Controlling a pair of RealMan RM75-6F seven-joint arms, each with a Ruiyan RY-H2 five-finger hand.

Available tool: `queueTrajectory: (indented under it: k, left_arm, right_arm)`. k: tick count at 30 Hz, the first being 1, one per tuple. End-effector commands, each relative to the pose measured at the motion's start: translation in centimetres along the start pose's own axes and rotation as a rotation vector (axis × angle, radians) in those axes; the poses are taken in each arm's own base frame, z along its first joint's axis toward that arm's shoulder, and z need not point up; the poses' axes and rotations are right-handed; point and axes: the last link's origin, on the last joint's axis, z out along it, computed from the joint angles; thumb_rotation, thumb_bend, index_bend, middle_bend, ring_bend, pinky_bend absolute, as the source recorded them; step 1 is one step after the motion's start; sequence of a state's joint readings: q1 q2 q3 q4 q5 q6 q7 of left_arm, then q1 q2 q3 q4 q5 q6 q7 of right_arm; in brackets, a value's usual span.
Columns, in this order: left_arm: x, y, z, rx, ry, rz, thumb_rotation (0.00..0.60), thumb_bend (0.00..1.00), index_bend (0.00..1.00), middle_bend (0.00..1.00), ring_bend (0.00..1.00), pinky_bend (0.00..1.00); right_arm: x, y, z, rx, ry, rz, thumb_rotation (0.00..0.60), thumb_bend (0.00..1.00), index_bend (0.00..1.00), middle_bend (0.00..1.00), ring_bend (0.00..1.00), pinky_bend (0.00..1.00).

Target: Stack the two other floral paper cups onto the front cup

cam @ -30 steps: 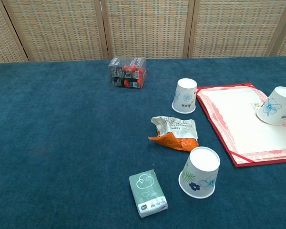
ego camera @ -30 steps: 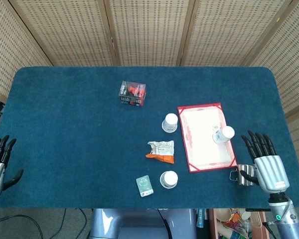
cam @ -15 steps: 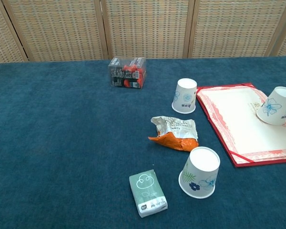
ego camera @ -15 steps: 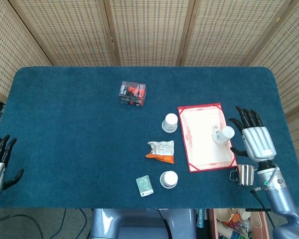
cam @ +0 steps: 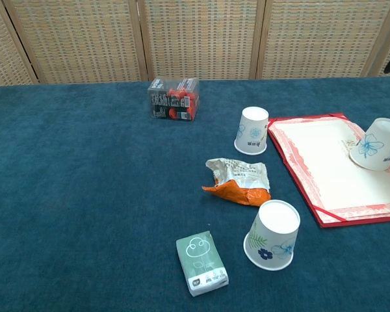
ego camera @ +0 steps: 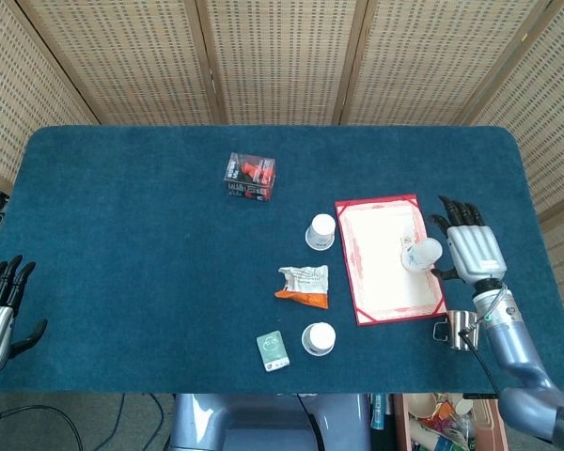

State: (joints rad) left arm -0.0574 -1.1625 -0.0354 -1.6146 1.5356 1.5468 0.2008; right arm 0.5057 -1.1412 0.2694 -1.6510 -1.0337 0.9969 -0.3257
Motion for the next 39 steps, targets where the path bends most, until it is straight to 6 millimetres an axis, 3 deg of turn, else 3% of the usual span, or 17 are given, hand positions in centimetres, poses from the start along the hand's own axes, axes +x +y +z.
queueTrajectory:
  k: [1, 39]
  left_arm:
    - [-0.1, 0.1, 0.0, -0.002, -0.004, 0.001, 0.600, 0.31, 0.00, 0.00, 0.00, 0.00]
    - [-0.3, 0.4, 0.1, 0.007, -0.025, 0.029, 0.600, 0.31, 0.00, 0.00, 0.00, 0.00]
  right_arm:
    - [-1.2, 0.4, 0.6, -0.021, -0.043, 0.001, 0.600, 0.07, 0.27, 0.00, 0.00, 0.00]
    - [-4.0, 0.8, 4.6, -0.087, -0.132, -0.045, 0.600, 0.07, 0.29, 0.00, 0.00, 0.00]
